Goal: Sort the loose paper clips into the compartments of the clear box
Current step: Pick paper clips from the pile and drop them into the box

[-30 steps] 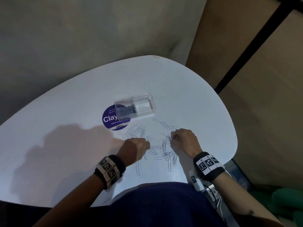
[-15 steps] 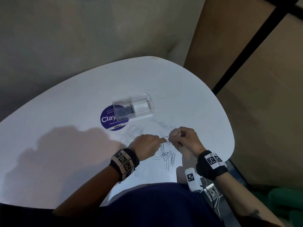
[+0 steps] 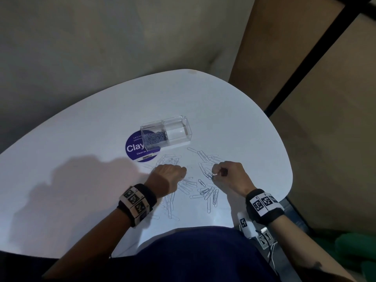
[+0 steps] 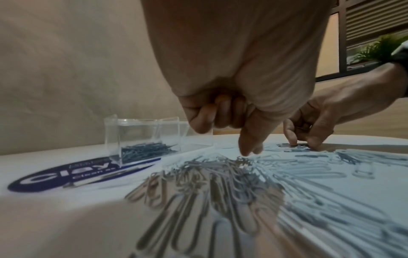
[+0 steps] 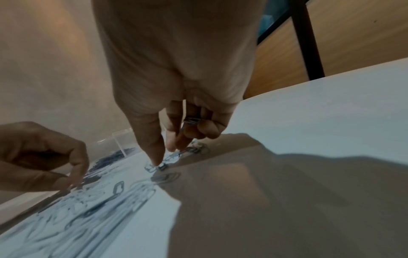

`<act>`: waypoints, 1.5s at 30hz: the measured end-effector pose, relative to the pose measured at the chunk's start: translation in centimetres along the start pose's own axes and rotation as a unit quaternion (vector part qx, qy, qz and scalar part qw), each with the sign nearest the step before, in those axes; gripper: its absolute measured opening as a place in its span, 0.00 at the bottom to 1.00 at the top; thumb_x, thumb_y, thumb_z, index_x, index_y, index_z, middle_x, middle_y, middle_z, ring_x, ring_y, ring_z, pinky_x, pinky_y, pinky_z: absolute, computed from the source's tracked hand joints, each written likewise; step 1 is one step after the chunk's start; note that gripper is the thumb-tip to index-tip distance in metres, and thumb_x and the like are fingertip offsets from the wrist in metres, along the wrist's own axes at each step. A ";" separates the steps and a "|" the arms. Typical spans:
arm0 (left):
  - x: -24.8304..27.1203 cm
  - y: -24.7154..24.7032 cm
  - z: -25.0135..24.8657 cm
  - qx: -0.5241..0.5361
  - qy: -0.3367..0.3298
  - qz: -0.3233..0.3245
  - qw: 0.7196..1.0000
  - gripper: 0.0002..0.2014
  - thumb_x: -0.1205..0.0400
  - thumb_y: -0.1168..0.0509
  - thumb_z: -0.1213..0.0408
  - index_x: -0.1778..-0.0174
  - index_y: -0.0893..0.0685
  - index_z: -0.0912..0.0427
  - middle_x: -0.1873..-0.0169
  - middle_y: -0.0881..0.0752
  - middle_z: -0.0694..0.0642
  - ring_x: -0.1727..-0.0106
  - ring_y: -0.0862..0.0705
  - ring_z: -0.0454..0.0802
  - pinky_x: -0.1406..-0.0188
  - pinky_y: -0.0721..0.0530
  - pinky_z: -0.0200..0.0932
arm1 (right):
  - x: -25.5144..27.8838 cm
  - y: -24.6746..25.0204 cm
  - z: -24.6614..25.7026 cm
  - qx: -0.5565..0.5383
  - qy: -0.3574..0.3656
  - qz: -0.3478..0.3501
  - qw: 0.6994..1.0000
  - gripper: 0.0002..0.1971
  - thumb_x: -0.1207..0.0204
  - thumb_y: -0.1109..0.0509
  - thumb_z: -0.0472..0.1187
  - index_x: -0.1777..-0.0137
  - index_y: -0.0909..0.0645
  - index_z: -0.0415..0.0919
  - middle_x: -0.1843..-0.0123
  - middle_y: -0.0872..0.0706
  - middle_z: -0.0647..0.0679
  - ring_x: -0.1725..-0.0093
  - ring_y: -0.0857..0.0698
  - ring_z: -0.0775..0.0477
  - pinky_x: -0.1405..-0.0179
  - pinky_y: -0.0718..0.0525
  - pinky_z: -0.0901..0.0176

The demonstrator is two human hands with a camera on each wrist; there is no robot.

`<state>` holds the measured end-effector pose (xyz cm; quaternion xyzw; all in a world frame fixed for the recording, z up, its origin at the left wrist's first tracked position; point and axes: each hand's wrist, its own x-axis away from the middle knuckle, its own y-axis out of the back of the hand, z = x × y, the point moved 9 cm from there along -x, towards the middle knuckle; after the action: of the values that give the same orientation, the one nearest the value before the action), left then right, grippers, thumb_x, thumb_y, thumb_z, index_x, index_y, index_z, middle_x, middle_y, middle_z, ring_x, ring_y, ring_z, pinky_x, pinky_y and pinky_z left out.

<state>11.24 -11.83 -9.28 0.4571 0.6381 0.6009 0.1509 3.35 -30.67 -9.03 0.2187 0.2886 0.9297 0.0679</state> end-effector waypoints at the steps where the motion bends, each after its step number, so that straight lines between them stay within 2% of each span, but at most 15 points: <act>1: 0.1 0.2 0.3 -0.004 0.009 -0.002 1.000 0.13 0.22 0.42 0.71 0.47 0.23 0.49 0.51 0.16 0.48 0.51 0.18 0.55 0.51 0.20 0.50 | 0.1 0.0 0.3 0.029 0.007 -0.001 1.000 0.09 0.37 0.23 0.33 0.61 0.14 0.47 0.63 0.13 0.50 0.61 0.16 0.51 0.54 0.18 0.60; 6: -0.4 0.9 -1.0 -0.001 0.008 -0.024 1.000 0.15 0.19 0.45 0.65 0.37 0.24 0.47 0.46 0.14 0.49 0.50 0.16 0.56 0.49 0.17 0.54 | 0.1 0.1 0.7 0.081 0.036 -0.017 0.996 0.13 0.41 0.24 0.31 0.66 0.20 0.51 0.68 0.21 0.56 0.67 0.23 0.57 0.65 0.25 0.65; 11: -1.4 0.3 -5.3 -0.002 -0.073 -0.039 0.997 0.11 0.15 0.41 0.54 0.37 0.21 0.45 0.47 0.13 0.49 0.49 0.14 0.55 0.53 0.16 0.54 | -0.2 0.1 0.9 0.110 0.063 -0.021 0.992 0.16 0.32 0.25 0.31 0.69 0.22 0.53 0.65 0.20 0.57 0.62 0.18 0.55 0.59 0.20 0.60; 13: -1.8 -0.4 -5.7 0.003 -0.070 -0.037 0.997 0.10 0.16 0.39 0.52 0.39 0.20 0.44 0.49 0.12 0.48 0.50 0.14 0.56 0.54 0.16 0.55 | -0.2 0.6 0.7 0.073 0.051 -0.038 0.995 0.16 0.32 0.27 0.29 0.71 0.21 0.51 0.66 0.17 0.56 0.62 0.15 0.56 0.58 0.17 0.59; 17: -2.4 -1.1 -5.0 0.029 -0.040 -0.028 0.998 0.05 0.17 0.40 0.52 0.53 0.21 0.47 0.56 0.13 0.47 0.56 0.16 0.56 0.56 0.16 0.55 | 0.0 1.6 -0.3 -0.019 0.011 -0.068 0.997 0.14 0.32 0.22 0.31 0.72 0.20 0.48 0.69 0.13 0.56 0.66 0.15 0.63 0.60 0.20 0.72; 21: -2.3 -1.4 -4.7 0.034 -0.030 -0.010 0.999 0.09 0.15 0.43 0.54 0.50 0.20 0.52 0.57 0.12 0.51 0.56 0.15 0.57 0.55 0.17 0.54 | -0.3 1.9 -2.2 -0.151 -0.042 -0.060 0.986 0.07 0.26 0.25 0.30 0.59 0.09 0.43 0.64 0.10 0.49 0.66 0.15 0.53 0.58 0.15 0.66; 24: -2.1 -1.4 -4.5 0.034 -0.029 -0.017 0.999 0.09 0.15 0.44 0.56 0.49 0.21 0.54 0.57 0.12 0.53 0.57 0.15 0.58 0.56 0.17 0.54 | -0.1 1.9 -2.5 -0.255 -0.076 -0.047 0.963 0.10 0.34 0.32 0.25 0.70 0.15 0.39 0.68 0.15 0.38 0.67 0.23 0.41 0.66 0.24 0.50; 26: -2.0 -1.0 -4.4 0.025 -0.028 -0.035 0.999 0.08 0.14 0.43 0.56 0.48 0.22 0.55 0.55 0.13 0.53 0.56 0.15 0.60 0.56 0.17 0.55 | 0.2 2.1 -2.7 -0.314 -0.098 -0.049 0.943 0.11 0.33 0.36 0.23 0.72 0.22 0.35 0.67 0.17 0.34 0.66 0.25 0.39 0.65 0.28 0.49; 29: -2.0 -0.7 -4.1 0.008 -0.007 -0.042 0.999 0.07 0.14 0.43 0.61 0.50 0.22 0.58 0.56 0.14 0.55 0.57 0.16 0.61 0.57 0.17 0.56 | 0.5 2.7 -2.9 -0.344 -0.100 -0.055 0.932 0.11 0.29 0.36 0.24 0.68 0.18 0.34 0.63 0.15 0.30 0.64 0.21 0.36 0.64 0.22 0.51; 31: -2.1 -0.7 -3.8 0.016 0.020 -0.030 0.999 0.06 0.16 0.42 0.63 0.52 0.21 0.58 0.58 0.14 0.56 0.59 0.16 0.61 0.58 0.16 0.56 | 0.5 3.1 -3.0 -0.277 -0.086 -0.060 0.955 0.07 0.29 0.30 0.28 0.65 0.15 0.38 0.61 0.11 0.38 0.62 0.15 0.37 0.60 0.18 0.58; 33: -2.2 -0.8 -3.6 0.033 0.037 -0.013 0.999 0.05 0.20 0.41 0.65 0.54 0.21 0.58 0.61 0.14 0.56 0.60 0.16 0.61 0.58 0.15 0.56 | 0.6 3.4 -2.8 -0.128 -0.078 -0.067 0.986 0.06 0.32 0.22 0.34 0.66 0.12 0.46 0.69 0.14 0.56 0.68 0.17 0.56 0.64 0.23 0.71; 34: -2.3 -0.8 -3.6 0.042 0.039 -0.005 0.998 0.04 0.22 0.40 0.65 0.55 0.21 0.58 0.62 0.14 0.56 0.61 0.16 0.61 0.58 0.15 0.55 | 0.6 3.3 -2.3 -0.067 -0.062 -0.070 0.993 0.08 0.33 0.21 0.35 0.68 0.13 0.49 0.71 0.17 0.58 0.70 0.20 0.61 0.65 0.24 0.72; 39: -2.0 -1.2 -4.0 0.061 0.025 0.015 0.998 0.05 0.24 0.38 0.62 0.57 0.23 0.59 0.62 0.14 0.57 0.61 0.17 0.61 0.58 0.17 0.55 | 1.1 0.7 1.1 0.076 0.083 -0.051 0.992 0.16 0.33 0.24 0.37 0.74 0.25 0.55 0.73 0.24 0.58 0.67 0.23 0.60 0.61 0.26 0.63; 43: -1.5 -1.2 -3.8 0.089 0.026 0.002 0.996 0.10 0.21 0.42 0.55 0.58 0.27 0.58 0.64 0.16 0.57 0.63 0.19 0.61 0.60 0.19 0.55 | 0.4 -1.0 1.8 0.136 0.080 -0.031 0.987 0.15 0.30 0.23 0.42 0.70 0.27 0.53 0.68 0.23 0.59 0.62 0.23 0.57 0.60 0.25 0.59; 45: -1.2 -1.1 -3.3 0.186 0.031 0.001 0.982 0.11 0.24 0.44 0.51 0.63 0.29 0.55 0.69 0.18 0.54 0.66 0.20 0.58 0.63 0.19 0.54 | 0.1 -1.7 2.0 0.143 0.089 -0.008 0.986 0.12 0.29 0.24 0.41 0.68 0.23 0.52 0.66 0.22 0.59 0.60 0.20 0.54 0.57 0.21 0.55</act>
<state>8.99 -14.68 -9.90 0.4591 0.7425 0.4860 0.0424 4.12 -28.17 -8.48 0.1403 0.4249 0.8941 0.0180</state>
